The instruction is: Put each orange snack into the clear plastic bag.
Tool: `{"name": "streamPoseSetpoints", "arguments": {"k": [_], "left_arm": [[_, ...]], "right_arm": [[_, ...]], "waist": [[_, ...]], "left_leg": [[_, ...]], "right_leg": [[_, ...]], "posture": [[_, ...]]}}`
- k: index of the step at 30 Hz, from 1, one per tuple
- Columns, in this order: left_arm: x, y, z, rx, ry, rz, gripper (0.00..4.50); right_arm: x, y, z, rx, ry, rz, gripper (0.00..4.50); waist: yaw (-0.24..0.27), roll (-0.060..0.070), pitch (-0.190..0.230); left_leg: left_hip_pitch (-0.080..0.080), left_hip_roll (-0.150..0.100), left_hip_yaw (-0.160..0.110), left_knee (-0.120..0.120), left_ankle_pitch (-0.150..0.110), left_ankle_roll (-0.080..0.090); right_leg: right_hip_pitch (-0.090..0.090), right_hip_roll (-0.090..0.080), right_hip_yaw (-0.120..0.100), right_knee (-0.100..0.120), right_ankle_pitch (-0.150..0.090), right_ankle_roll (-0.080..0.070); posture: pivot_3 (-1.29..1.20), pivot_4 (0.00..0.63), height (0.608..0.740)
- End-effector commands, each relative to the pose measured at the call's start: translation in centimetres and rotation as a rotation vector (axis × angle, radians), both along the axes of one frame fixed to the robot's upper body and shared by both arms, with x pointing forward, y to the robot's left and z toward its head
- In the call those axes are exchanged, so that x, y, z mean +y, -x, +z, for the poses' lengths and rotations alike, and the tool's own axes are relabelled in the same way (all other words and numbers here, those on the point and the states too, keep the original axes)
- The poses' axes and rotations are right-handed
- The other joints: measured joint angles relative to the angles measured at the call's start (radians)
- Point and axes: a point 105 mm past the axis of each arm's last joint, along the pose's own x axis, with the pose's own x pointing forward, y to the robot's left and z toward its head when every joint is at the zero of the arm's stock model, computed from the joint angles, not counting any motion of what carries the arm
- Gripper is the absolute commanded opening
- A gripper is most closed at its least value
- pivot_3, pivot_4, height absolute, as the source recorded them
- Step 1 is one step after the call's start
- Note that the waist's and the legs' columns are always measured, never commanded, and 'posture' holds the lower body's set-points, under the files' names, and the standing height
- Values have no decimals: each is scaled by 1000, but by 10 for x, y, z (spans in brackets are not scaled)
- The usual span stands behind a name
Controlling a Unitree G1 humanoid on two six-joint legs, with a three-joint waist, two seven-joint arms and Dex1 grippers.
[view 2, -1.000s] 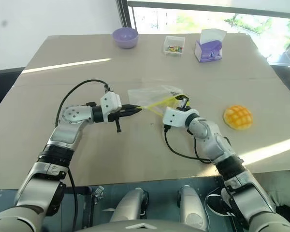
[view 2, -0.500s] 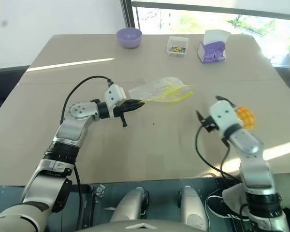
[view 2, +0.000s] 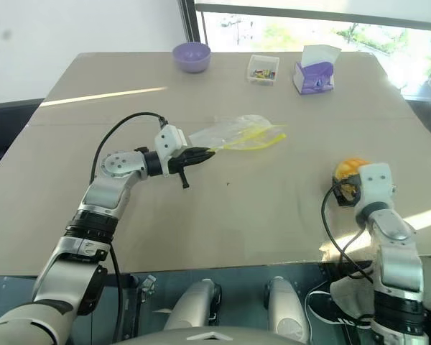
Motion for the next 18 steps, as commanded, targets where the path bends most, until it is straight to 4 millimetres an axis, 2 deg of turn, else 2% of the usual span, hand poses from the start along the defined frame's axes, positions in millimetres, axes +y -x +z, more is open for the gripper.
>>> {"name": "streamPoseSetpoints", "arguments": {"k": [1,5,7,8,10,14,18], "left_arm": [[-3,3,17,-59,18,-15,0],[-2,5,18,-57,27,-7,0],[-2,6,20,-53,37,-3,0],[-1,6,20,-54,36,-2,0],[-1,5,20,-56,33,2,0],[-1,5,21,-56,35,1,0],[-2,4,25,-54,52,4,0]], "right_arm": [[-18,2,-10,18,-64,-86,4414],[-23,2,-9,24,57,-77,3473],[-21,1,-4,11,112,-54,2584],[-19,0,-1,2,146,-34,2325],[-12,-2,7,-17,240,26,1318],[9,-5,25,-77,427,157,1318],[45,-4,56,-216,385,314,1318]], "waist": [[2,0,0],[3,0,0],[2,0,0],[2,0,0],[1,0,0],[-1,0,0],[-3,1,0]], "left_leg": [[0,0,0,0,0,0],[0,0,0,1,0,1],[0,0,0,2,-1,1],[0,0,0,2,-1,1],[0,0,0,2,-1,1],[0,0,0,2,-1,1],[0,0,0,2,-1,1]], "right_leg": [[1,0,0,0,0,0],[1,0,0,0,0,0],[1,0,0,0,0,0],[1,0,0,0,0,0],[1,0,-1,0,0,0],[1,0,0,0,0,0],[1,0,0,0,0,0]], "posture": [[0,150,737],[0,150,737],[0,150,737],[0,150,737],[0,150,737],[0,150,737],[0,150,737]]}}
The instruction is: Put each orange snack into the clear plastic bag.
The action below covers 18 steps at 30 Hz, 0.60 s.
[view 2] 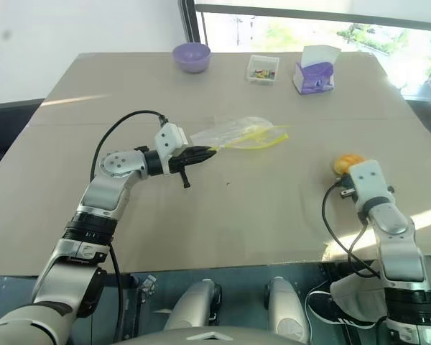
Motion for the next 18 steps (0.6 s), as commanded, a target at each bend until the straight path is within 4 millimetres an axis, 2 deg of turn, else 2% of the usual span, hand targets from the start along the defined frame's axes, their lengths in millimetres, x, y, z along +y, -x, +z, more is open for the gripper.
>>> {"name": "streamPoseSetpoints", "arguments": {"k": [1,4,7,11,18], "left_arm": [[1,0,21,-60,43,-4,0],[-1,1,23,-66,42,-13,0],[-5,4,25,-82,40,-37,0],[-8,9,25,-105,16,-74,0],[-11,17,28,-133,2,-126,0]], "right_arm": [[46,4,51,-168,-77,227,1318],[88,15,69,-164,-195,436,1318],[115,20,70,-119,-257,554,1318],[128,11,66,-100,-259,583,1318],[134,-5,61,-75,-265,589,1318]], "waist": [[0,0,0],[1,0,0],[3,0,0],[7,0,0],[3,0,0]], "left_leg": [[0,0,0,0,0,0],[0,0,0,0,0,0],[0,0,-1,0,0,0],[-2,-1,-1,1,0,0],[-2,0,-1,1,0,0]], "right_leg": [[0,0,0,0,0,0],[0,0,0,0,0,0],[0,0,-1,0,0,0],[0,-1,-1,-1,0,0],[0,0,-1,-1,0,0]], "posture": [[0,150,737],[0,150,737],[0,150,737],[0,150,737],[0,150,737]]}}
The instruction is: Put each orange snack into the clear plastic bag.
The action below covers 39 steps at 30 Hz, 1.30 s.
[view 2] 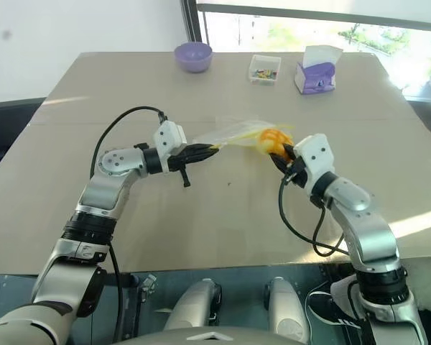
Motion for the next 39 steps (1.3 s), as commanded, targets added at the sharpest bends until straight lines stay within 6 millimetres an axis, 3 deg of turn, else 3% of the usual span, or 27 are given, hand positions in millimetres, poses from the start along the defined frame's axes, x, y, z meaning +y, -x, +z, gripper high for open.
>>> {"name": "streamPoseSetpoints", "arguments": {"k": [1,10,16,24,28,39], "left_arm": [[-5,11,16,-82,3,-65,0],[-13,29,5,-97,-43,-169,0],[-15,38,2,-91,-28,-242,0],[-6,36,1,-102,-23,-217,0],[2,25,-5,-80,-43,-137,0],[14,4,-10,-49,-45,-23,0]], "right_arm": [[6,-3,9,-39,0,29,1318],[25,-12,12,-23,-22,92,1318],[43,-20,3,-25,21,114,1318],[50,-25,-4,-23,67,146,1318],[45,-27,0,-41,56,119,3196],[16,4,11,-111,120,137,3196]], "waist": [[-1,0,0],[-1,0,0],[-1,0,0],[-1,0,0],[-1,0,0],[0,0,0]], "left_leg": [[0,0,0,0,0,0],[0,0,1,0,0,0],[0,0,0,0,0,0],[0,0,0,0,0,0],[0,0,0,0,0,0],[0,0,0,0,0,0]], "right_leg": [[0,0,0,0,0,0],[0,0,0,0,0,0],[0,0,0,0,0,0],[0,0,0,0,0,0],[0,0,0,0,0,0],[0,0,0,0,0,0]], "posture": [[0,150,737],[0,150,737],[0,150,737],[0,150,737],[0,150,737],[0,150,737]]}}
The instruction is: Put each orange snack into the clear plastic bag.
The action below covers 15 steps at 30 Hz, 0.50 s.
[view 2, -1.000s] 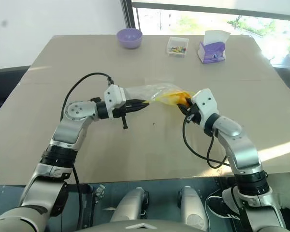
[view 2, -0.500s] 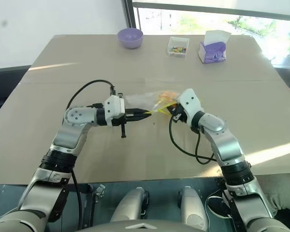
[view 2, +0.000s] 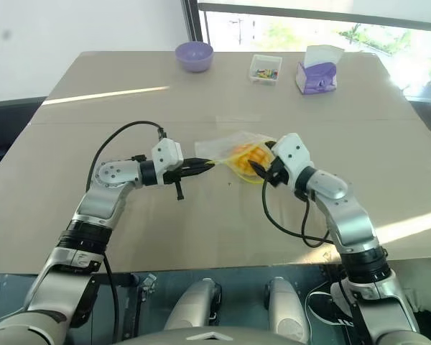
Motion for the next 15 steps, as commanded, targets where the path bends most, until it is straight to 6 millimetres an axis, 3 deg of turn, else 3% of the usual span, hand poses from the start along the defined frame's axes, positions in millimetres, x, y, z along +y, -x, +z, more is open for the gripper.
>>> {"name": "streamPoseSetpoints", "arguments": {"k": [1,4,9,12,14,15], "left_arm": [[0,-4,18,-62,23,4,0],[-1,-5,21,-58,35,7,0],[-3,-7,27,-44,63,10,0],[-4,-6,30,-40,73,8,0],[-5,-6,34,-40,78,6,0],[-5,-6,35,-42,80,5,0]], "right_arm": [[-8,13,18,-120,60,18,3616],[-14,15,18,-191,142,-12,4446],[-21,23,4,-293,344,5,4446],[-25,20,-4,-312,410,-10,3045],[-28,17,-9,-332,456,-29,2516],[-29,15,-11,-337,467,-39,2516]], "waist": [[0,0,0],[-2,0,0],[-1,0,0],[-2,0,0],[-1,0,0],[-1,0,0]], "left_leg": [[0,0,0,0,0,0],[0,0,0,0,0,0],[0,0,0,0,0,0],[0,0,1,0,0,0],[0,0,0,0,0,0],[0,0,0,0,0,0]], "right_leg": [[0,0,0,0,0,0],[0,0,0,0,0,0],[0,0,0,0,0,0],[0,0,0,0,0,0],[0,0,0,0,0,0],[0,0,0,0,0,0]], "posture": [[0,150,737],[0,150,737],[0,150,737],[0,150,737],[0,150,737],[0,150,737]]}}
